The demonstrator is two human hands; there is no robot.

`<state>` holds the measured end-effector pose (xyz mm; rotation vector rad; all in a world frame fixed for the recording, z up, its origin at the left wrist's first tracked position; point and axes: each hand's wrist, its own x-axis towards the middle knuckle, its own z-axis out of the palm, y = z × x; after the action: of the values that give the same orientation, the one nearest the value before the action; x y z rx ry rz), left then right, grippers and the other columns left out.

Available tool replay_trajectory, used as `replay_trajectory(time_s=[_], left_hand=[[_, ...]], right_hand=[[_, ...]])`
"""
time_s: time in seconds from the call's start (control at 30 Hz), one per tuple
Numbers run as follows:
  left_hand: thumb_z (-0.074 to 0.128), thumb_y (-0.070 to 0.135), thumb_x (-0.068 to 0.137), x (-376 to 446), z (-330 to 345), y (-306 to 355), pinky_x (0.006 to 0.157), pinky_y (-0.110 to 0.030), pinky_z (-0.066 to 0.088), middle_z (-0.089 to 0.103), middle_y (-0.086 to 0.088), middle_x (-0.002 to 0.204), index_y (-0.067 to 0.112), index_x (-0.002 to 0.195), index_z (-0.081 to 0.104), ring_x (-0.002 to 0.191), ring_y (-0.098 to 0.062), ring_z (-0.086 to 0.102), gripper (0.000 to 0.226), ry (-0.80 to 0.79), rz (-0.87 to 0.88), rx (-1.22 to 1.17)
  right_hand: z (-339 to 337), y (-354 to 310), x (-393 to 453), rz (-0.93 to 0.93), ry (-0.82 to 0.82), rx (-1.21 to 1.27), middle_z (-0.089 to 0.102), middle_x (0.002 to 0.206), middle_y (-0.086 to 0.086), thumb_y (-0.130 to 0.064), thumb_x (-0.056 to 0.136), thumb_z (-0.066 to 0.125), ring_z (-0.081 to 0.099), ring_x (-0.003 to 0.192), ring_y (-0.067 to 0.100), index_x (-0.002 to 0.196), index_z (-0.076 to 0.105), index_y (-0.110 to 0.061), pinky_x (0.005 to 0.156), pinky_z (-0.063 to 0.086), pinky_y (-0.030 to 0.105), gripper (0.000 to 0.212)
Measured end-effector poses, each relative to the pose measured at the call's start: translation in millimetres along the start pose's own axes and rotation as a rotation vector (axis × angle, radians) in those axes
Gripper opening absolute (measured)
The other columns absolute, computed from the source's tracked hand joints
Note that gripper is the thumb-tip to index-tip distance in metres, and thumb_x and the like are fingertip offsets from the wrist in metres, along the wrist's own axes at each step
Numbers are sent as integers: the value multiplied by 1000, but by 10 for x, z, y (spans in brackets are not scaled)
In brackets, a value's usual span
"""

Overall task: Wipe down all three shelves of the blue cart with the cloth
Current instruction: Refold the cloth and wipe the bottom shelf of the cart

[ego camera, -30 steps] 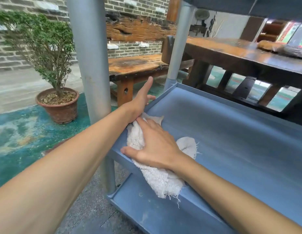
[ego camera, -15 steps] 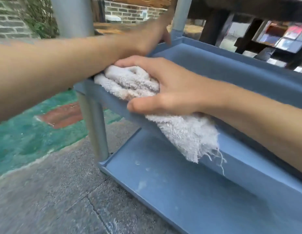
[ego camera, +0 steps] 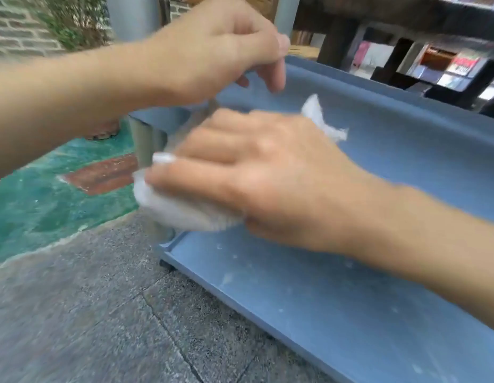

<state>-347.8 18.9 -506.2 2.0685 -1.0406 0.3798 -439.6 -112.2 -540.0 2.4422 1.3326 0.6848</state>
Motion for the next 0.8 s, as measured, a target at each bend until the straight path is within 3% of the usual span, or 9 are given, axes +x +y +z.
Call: replay_trajectory(time_s=[0.1,0.2,0.3,0.37,0.5,0.57,0.63,0.73,0.8], left_hand=[[47,22,100,-457,142,65,61,-25,41,60,-6,67,6,77,70,63,-6,54,37,123,123,45],[45,25,98,-979,416,-37,60,-42,40,60,-8,70,5,77,65,66,-26,56,35,144,124,25],[54,33,89,-1427,734,-240,67,-41,45,58,-7,95,8,98,61,89,-28,56,27,38,44,-60],[62,40,84,-1671,934,-339,79,-35,47,50,-5,114,13,118,54,108,-24,51,44,-87,10,-107],[72,58,75,-2008,1331,-434,108,-22,32,31,2,137,22,140,36,135,-18,35,82,-259,12,52],[71,63,75,-2055,1504,-419,104,-27,37,33,8,134,28,136,36,129,-12,39,78,-245,-27,108],[73,61,77,-2033,1608,-406,90,-29,46,41,16,119,35,122,39,109,-7,51,62,-223,-129,12],[83,52,70,-1964,1641,-476,71,-27,52,55,13,101,36,105,50,87,-7,62,51,-256,-407,-394],[88,42,67,-1967,1635,-552,69,-25,51,65,7,98,32,105,58,83,-7,63,50,-352,-520,-675]], right_hand=[[263,-244,-250,-84,63,95,71,106,3,-13,108,41,63,99,28,129,69,-25,70,45,43,37],[564,-309,-524,-18,-93,352,65,117,4,-4,88,59,56,105,25,139,61,-21,81,49,45,54],[853,-347,-790,253,-135,672,57,121,4,-6,70,67,56,108,20,140,51,-16,87,51,41,72],[1032,-349,-928,468,-107,880,56,122,3,-11,68,69,59,107,18,134,48,-13,89,50,39,70],[1249,-379,-1075,1071,-195,1893,60,93,12,-6,65,55,61,67,24,116,48,-11,61,54,33,52],[1341,-432,-1106,1140,-212,2209,60,87,16,-7,66,50,63,68,24,112,53,-6,61,55,32,46],[1405,-489,-1121,1087,-275,2329,59,92,18,-10,68,47,62,74,24,114,55,-3,66,56,33,47],[1479,-518,-1186,1025,-397,2384,64,96,19,-12,74,46,65,79,25,113,58,-1,73,57,38,42],[1527,-502,-1268,1019,-421,2432,68,95,19,-12,78,43,67,82,28,108,62,-1,75,58,41,37]])
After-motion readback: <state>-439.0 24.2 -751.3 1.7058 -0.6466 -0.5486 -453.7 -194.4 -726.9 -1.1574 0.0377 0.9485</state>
